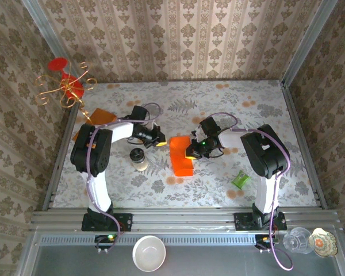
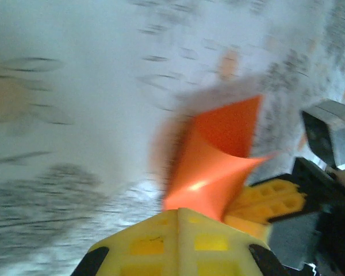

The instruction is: Fold a paper plane with a square sheet of paper (pick it up from the middle)

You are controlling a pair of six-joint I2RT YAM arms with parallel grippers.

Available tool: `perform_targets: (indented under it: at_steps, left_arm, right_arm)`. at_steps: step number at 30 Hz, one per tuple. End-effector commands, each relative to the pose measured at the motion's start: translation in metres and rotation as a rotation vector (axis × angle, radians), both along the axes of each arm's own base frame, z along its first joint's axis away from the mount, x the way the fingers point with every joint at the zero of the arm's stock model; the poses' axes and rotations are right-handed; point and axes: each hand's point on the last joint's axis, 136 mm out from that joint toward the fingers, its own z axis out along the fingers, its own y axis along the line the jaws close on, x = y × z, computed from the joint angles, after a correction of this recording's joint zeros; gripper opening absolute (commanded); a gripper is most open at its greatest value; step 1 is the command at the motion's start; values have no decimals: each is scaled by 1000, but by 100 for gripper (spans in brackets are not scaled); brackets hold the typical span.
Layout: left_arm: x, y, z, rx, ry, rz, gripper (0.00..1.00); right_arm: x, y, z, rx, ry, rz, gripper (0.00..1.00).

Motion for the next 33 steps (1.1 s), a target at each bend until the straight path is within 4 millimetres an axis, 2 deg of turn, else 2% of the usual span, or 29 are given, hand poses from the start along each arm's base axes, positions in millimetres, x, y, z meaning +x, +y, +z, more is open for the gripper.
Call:
perform_targets:
  at_steps: [1, 5, 10, 14, 15, 19, 21, 23, 25, 27, 29, 31, 33]
  left_arm:
    - [-1, -36, 32, -80, -90, -46, 6]
    - [-6, -57, 11, -80, -55, -79, 6]
    - [0, -55, -18, -52, -9, -71, 6]
    - [8, -32, -33, -5, -8, -35, 5]
    - [18, -15, -37, 12, -8, 3, 5]
    - [34, 27, -47, 48, 1, 88, 5]
    - [40, 37, -43, 56, -4, 104, 4]
    - [43, 36, -27, 36, -27, 100, 4]
    - [44, 26, -5, 7, -66, 84, 4]
    - [41, 8, 19, -34, -107, 52, 4]
    - [36, -9, 33, -69, -128, 28, 4]
    - [30, -26, 37, -95, -128, 8, 4]
    - [25, -38, 29, -99, -107, -7, 4]
  right_arm:
    - [-77, -88, -92, -473, 303, -73, 3]
    - [-77, -88, -92, -471, 300, -76, 3]
    - [-77, -89, -92, -472, 298, -78, 3]
    - [-77, -90, -93, -474, 298, -83, 3]
    - [-77, -90, -93, -475, 301, -82, 3]
    - [-77, -91, -93, -476, 298, -83, 3]
    - [-77, -91, -94, -475, 298, -86, 3]
    - [-76, -91, -93, -474, 297, -88, 3]
    - [-77, -91, -93, -473, 295, -89, 3]
    - [-76, -91, -93, -474, 295, -89, 3]
    - [-77, -91, -93, -475, 295, -88, 3]
    - [-77, -91, -94, -475, 298, -89, 3]
    - [-77, -91, -95, -476, 298, -89, 3]
